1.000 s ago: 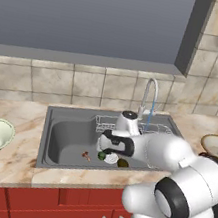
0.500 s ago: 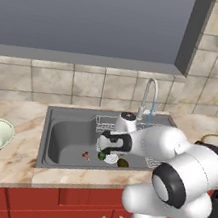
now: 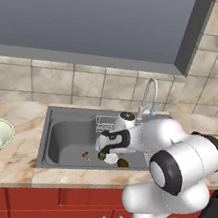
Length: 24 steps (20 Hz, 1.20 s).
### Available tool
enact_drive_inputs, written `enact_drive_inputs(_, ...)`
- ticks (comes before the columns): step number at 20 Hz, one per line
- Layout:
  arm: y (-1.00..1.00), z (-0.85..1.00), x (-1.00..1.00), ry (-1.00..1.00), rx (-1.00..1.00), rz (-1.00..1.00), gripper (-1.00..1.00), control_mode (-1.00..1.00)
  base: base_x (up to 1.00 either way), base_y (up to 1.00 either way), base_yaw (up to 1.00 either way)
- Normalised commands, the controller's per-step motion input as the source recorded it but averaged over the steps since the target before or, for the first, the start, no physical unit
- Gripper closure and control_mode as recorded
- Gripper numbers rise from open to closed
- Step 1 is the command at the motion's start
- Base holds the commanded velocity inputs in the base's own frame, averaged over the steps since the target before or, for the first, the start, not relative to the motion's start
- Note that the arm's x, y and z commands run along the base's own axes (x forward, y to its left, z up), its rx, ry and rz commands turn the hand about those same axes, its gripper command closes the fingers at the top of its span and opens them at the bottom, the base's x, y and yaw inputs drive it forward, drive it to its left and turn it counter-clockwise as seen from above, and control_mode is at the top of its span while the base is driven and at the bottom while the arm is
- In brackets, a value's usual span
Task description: Pick the avocados from the sink and place them in one bowl. Place the mushroom in the other bowl. Then turn off the sink faucet.
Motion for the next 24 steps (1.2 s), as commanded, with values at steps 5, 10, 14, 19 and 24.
enact_drive_inputs(5,0.00,-0.09,0.13,0.00,0.00,0.00,-1.00,-1.00,0.00,0.00,0.00)
enact_drive_inputs(10,0.00,-0.11,0.13,0.00,0.00,0.00,-1.00,-1.00,0.00,0.00,0.00)
enact_drive_inputs(14,0.00,-0.13,0.12,0.00,0.00,0.00,-1.00,-1.00,0.00,0.00,0.00)
enact_drive_inputs(19,0.00,-0.17,0.17,0.00,0.00,0.00,-1.00,-1.00,0.00,0.00,0.00)
enact_drive_inputs(24,0.00,-0.16,0.15,0.00,0.00,0.00,-1.00,-1.00,0.00,0.00,0.00)
